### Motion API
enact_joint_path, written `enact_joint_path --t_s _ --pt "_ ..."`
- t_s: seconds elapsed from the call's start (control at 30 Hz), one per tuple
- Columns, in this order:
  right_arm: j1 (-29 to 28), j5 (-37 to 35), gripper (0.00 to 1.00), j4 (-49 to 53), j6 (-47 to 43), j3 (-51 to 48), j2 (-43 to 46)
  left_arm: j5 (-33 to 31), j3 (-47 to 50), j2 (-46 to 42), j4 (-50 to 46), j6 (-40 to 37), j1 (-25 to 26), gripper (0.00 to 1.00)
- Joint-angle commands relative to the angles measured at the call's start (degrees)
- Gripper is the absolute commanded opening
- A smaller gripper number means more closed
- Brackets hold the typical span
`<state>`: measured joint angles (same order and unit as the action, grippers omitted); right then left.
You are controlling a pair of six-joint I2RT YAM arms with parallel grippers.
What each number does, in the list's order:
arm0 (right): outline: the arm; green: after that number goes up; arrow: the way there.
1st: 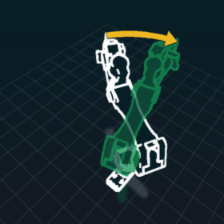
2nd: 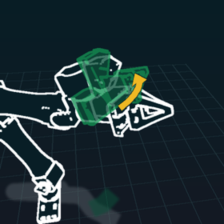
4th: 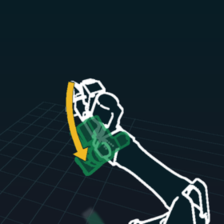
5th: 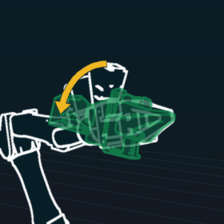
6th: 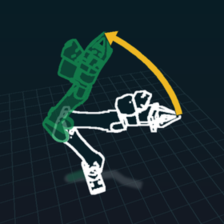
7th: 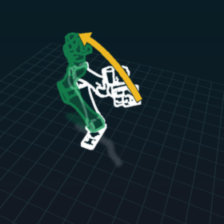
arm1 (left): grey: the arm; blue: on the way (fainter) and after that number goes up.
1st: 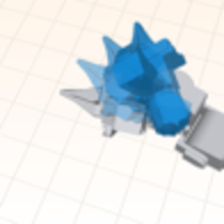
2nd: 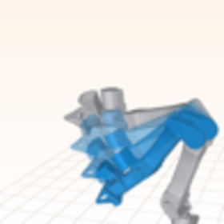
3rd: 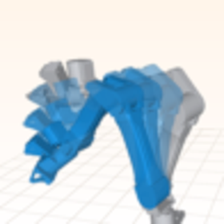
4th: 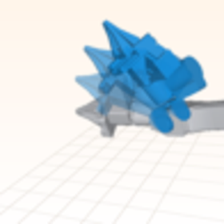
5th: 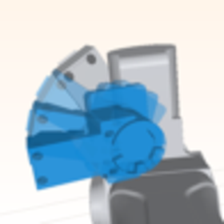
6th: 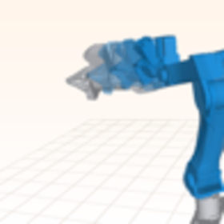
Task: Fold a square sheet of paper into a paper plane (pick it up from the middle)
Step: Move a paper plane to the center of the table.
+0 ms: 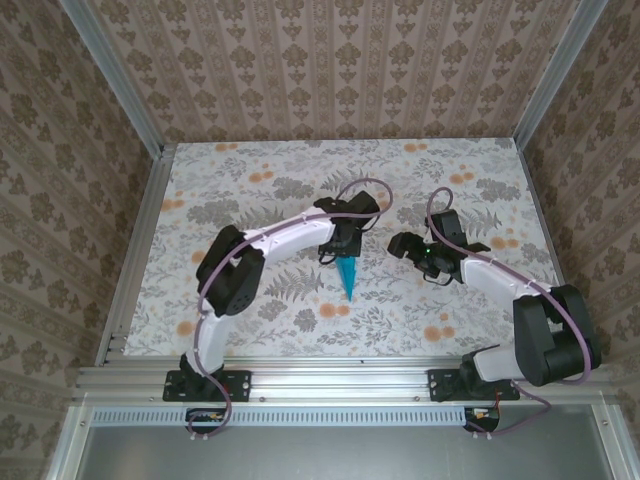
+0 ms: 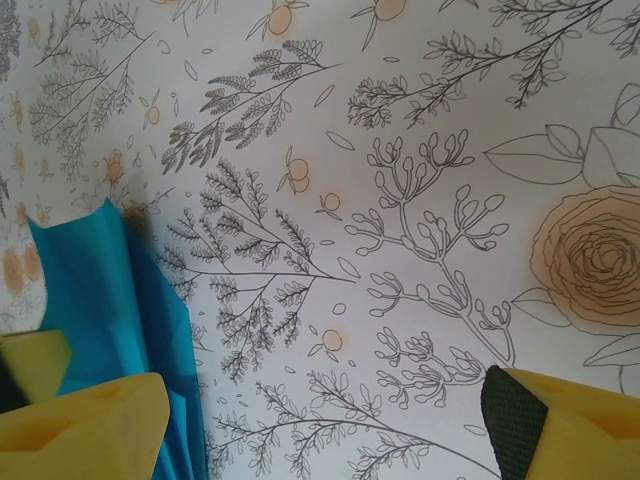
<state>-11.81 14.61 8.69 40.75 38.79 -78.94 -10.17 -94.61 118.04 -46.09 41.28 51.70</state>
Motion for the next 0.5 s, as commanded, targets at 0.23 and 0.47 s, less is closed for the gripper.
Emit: enact_joint_path --t_s 0.23,0.47 --pt "-1.09 3.76 0.83 -2.63 1.04 0.99 -1.16 17.76 20.67 -18.74 28.54 0.67 -6.17 0.0" --pt "-3.25 2.83 0.83 -2.93 1.79 0.68 2.04 27.16 31.95 -20.55 45.93 5.88 -10.68 0.0"
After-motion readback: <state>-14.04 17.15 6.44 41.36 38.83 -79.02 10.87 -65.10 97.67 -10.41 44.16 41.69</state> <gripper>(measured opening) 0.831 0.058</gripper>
